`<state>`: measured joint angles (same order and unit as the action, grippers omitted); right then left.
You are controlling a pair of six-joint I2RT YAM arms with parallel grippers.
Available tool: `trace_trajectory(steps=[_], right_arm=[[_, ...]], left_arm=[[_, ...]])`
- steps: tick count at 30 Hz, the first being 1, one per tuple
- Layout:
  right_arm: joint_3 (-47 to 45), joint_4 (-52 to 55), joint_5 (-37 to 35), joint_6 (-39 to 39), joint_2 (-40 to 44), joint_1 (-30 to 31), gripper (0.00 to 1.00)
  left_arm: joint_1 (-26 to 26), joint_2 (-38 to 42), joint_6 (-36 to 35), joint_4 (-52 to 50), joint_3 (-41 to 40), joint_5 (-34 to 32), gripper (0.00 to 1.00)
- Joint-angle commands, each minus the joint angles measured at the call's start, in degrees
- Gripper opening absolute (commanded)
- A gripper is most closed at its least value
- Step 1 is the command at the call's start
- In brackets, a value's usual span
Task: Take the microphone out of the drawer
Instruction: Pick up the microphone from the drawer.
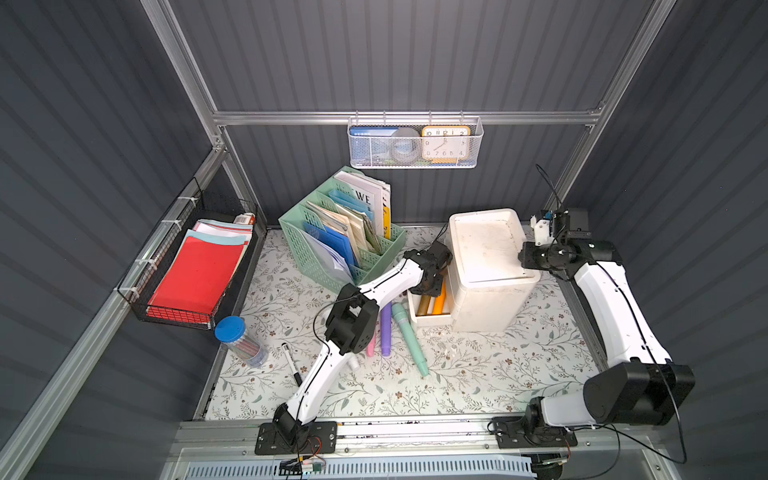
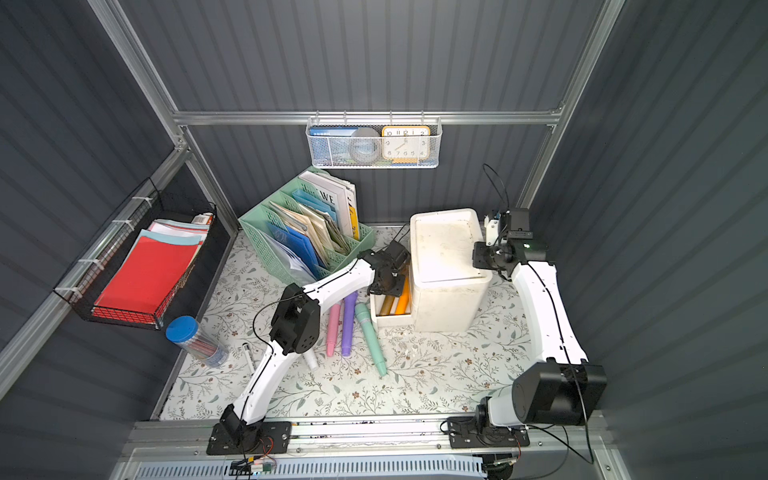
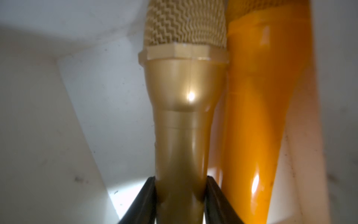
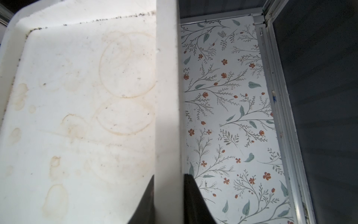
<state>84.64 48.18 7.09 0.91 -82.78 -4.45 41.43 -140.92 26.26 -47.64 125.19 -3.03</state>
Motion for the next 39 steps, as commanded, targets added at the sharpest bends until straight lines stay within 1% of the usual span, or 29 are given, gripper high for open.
trace_trajectory(steps=[1,5,8,13,20,31,35,39], right_arm=[[-4.28,8.51,6.53,-6.48,-4.23,0.36,0.04],[-4.27,8.53,6.53,-6.53,-4.23,0.32,0.04],[-4.32,8.51,6.53,-6.50,-4.14,0.33,0.04],[-4.47,8.42,6.53,-6.47,-4.04,0.32,0.04],[-4.47,8.42,6.53,-6.46,-4.12,0.32,0.04],[-4.46,8.36,6.56,-6.62,-4.23,0.32,0.04],[-4.30,8.38,6.53,-6.57,-4.32,0.32,0.04],[-4.35,8.16,6.53,-6.55,-4.32,0.34,0.04]], left_arm=[[0.84,-2.41,-0.71,-2.87,-0.44,0.43,0.32],[0.83,-1.26,-0.27,-2.04,-0.69,0.78,0.28],[0.84,0.39,0.20,-1.60,-1.60,2.81,0.25],[0.76,4.36,2.25,1.05,-4.55,3.28,0.22],[0.76,9.18,4.45,4.11,-5.83,3.55,0.22],[0.41,14.53,7.04,5.73,-6.55,3.65,0.21],[-0.18,17.66,7.74,6.87,-9.27,3.30,0.21],[-0.69,22.68,7.81,8.06,-14.36,2.01,0.21]])
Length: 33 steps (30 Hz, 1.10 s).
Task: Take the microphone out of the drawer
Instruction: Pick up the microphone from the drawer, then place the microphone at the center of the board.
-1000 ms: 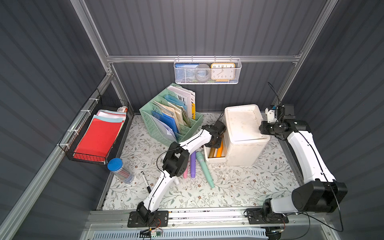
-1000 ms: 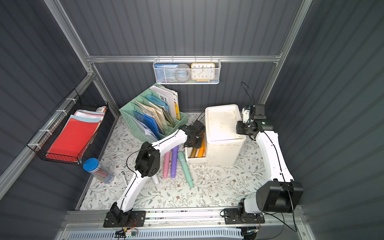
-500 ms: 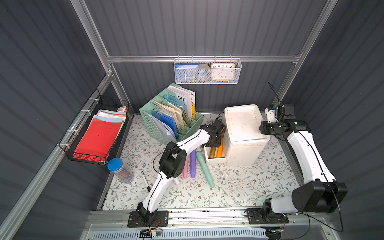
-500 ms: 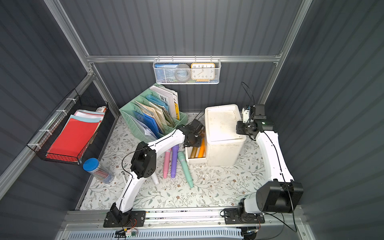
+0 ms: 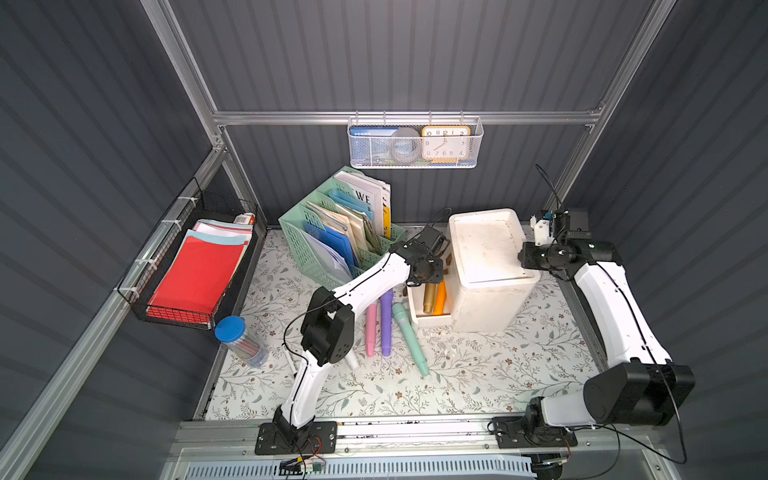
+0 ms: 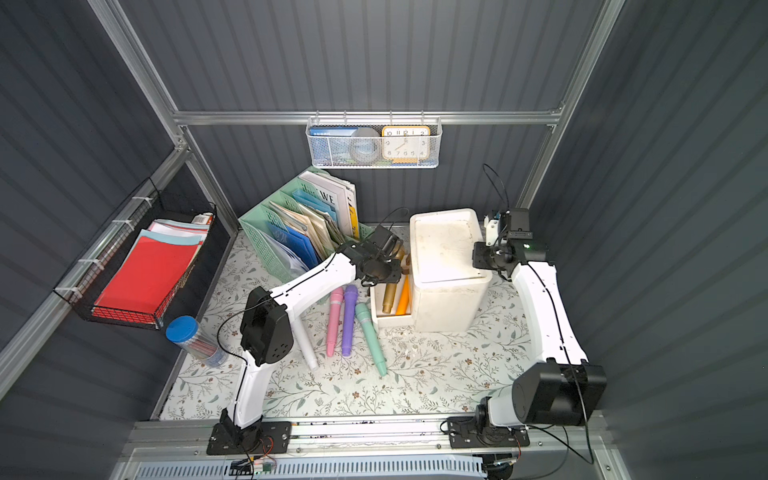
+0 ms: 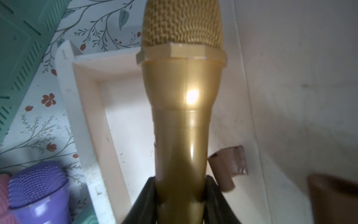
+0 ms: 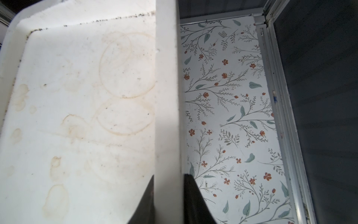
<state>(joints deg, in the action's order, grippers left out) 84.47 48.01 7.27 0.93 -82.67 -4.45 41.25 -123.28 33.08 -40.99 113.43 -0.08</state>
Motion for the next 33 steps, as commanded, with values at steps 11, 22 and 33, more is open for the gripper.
trace_trajectory(steps=[11,22,33], right_arm=[[-4.49,8.09,6.36,-6.75,-5.24,0.32,0.04],[-4.07,8.24,6.36,-6.82,-6.27,0.32,0.04],[-3.91,8.30,6.36,-6.91,-7.17,0.32,0.04]], left_arm=[[-1.84,22.64,2.56,2.61,-22.52,-6.87,0.21],[-2.14,39.24,13.50,1.56,-47.43,-10.29,0.20],[-2.98,45.92,20.64,-2.44,-59.10,-17.04,0.19]])
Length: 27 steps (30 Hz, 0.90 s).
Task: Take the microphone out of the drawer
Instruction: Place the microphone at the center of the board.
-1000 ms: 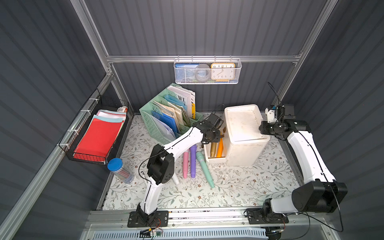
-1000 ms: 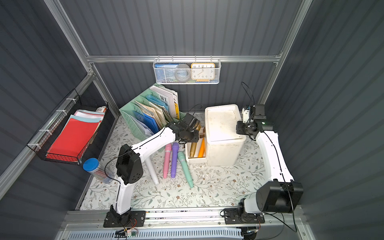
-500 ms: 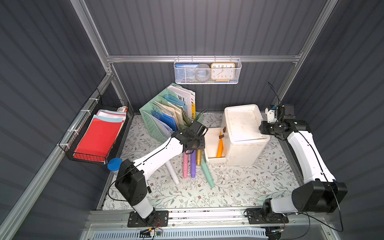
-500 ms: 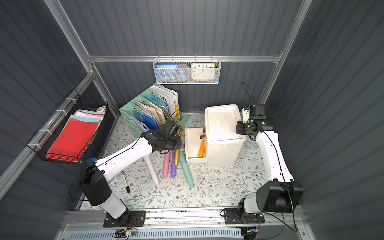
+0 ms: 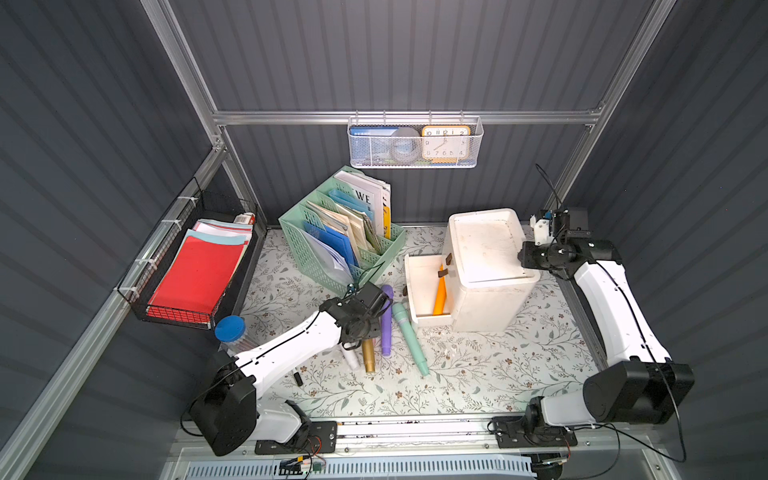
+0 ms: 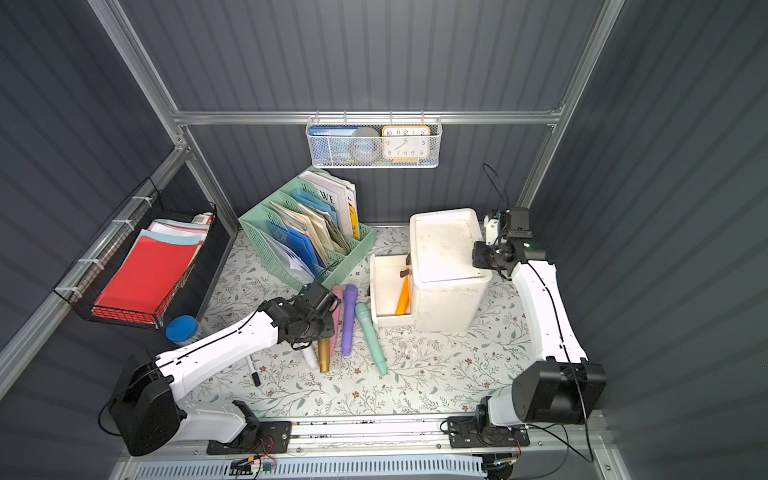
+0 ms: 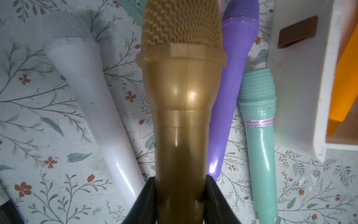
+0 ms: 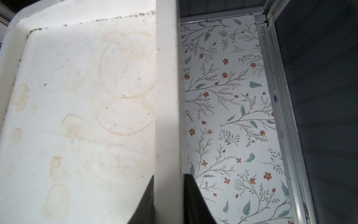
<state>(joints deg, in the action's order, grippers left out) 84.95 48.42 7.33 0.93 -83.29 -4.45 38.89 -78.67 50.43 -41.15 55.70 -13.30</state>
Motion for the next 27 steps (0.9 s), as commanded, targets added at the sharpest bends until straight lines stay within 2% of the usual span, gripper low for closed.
trace_trajectory(steps=[1,6,11,15,22,27], right_arm=[[-4.42,7.91,6.29,-6.94,-6.62,0.33,0.04],[-4.51,8.05,6.29,-6.91,-6.36,0.34,0.04],[-4.47,8.09,6.31,-6.96,-6.18,0.38,0.04],[-4.60,8.03,6.29,-6.94,-6.10,0.36,0.04],[-4.53,8.11,6.29,-6.92,-5.74,0.37,0.04],[-4.72,8.01,6.29,-6.97,-5.37,0.42,0.04]], left_arm=[[-0.79,1.48,4.02,-2.84,-2.08,-4.37,0.18],[-3.43,3.64,7.30,-3.12,-6.70,-6.08,0.18],[-8.60,6.23,7.22,-2.87,-9.24,-7.71,0.18],[-10.67,8.31,6.89,-2.52,-10.23,-9.81,0.19],[-15.96,8.28,4.81,3.17,-14.83,-5.77,0.18],[-18.15,5.30,3.05,9.39,-17.11,-2.20,0.18]])
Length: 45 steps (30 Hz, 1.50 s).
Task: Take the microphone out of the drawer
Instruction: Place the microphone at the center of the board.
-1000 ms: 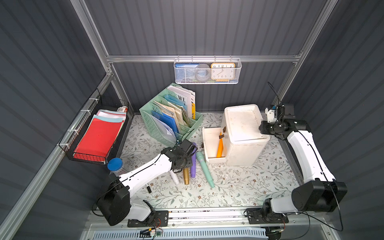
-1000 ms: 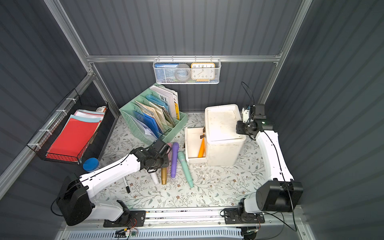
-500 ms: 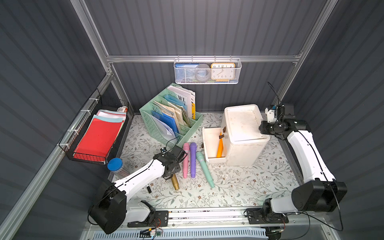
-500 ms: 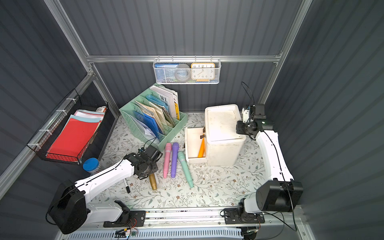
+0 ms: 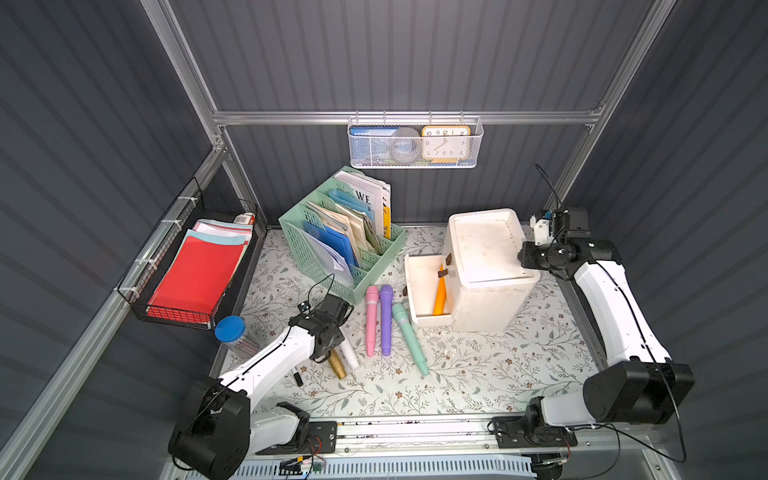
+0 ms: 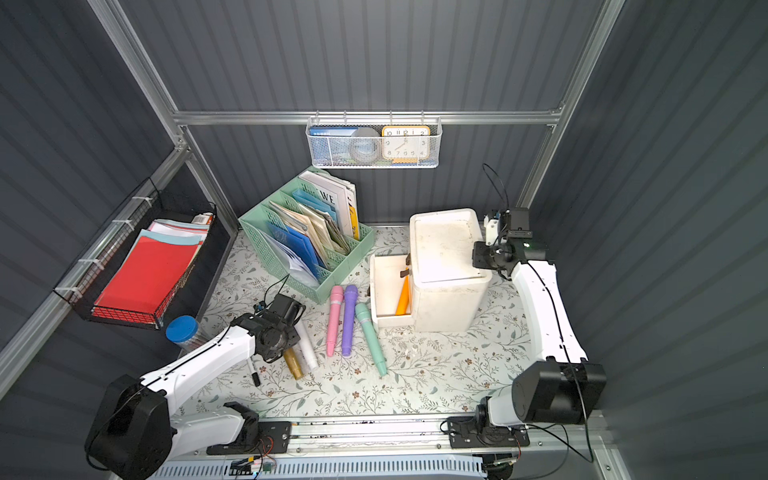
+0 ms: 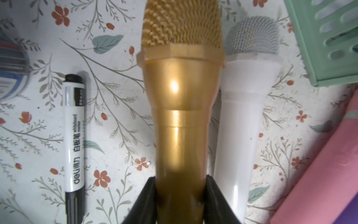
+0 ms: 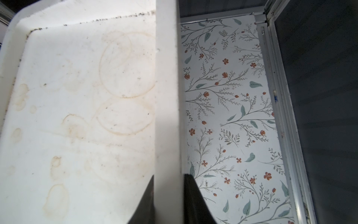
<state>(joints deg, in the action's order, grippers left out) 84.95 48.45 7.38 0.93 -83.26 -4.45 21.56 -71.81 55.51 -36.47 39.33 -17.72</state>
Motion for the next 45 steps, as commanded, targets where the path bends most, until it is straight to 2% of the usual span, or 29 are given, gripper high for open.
trace_trajectory(steps=[1,10,17,20,32,45], right_arm=[[-4.83,7.99,6.20,-6.91,-5.42,0.33,0.04],[-5.13,7.98,6.25,-7.00,-4.74,0.33,0.04],[-4.95,8.17,6.16,-6.95,-4.54,0.35,0.05],[-4.94,8.22,5.82,-6.92,-4.37,0.33,0.05],[-4.73,8.16,6.25,-6.94,-4.63,0.36,0.05],[-4.63,8.08,6.25,-7.04,-4.67,0.34,0.05]], left_arm=[[-0.86,-2.49,-2.22,5.43,-0.64,2.37,0.19],[-1.08,-12.35,-5.31,11.68,2.76,6.70,0.20],[-1.06,-18.54,-6.12,13.88,6.90,9.42,0.27],[-1.08,-19.72,-6.20,13.88,7.64,9.80,0.33],[-1.00,-18.34,-5.15,11.48,7.25,9.15,0.54],[-1.00,-14.94,-4.66,6.49,10.92,7.83,0.63]])
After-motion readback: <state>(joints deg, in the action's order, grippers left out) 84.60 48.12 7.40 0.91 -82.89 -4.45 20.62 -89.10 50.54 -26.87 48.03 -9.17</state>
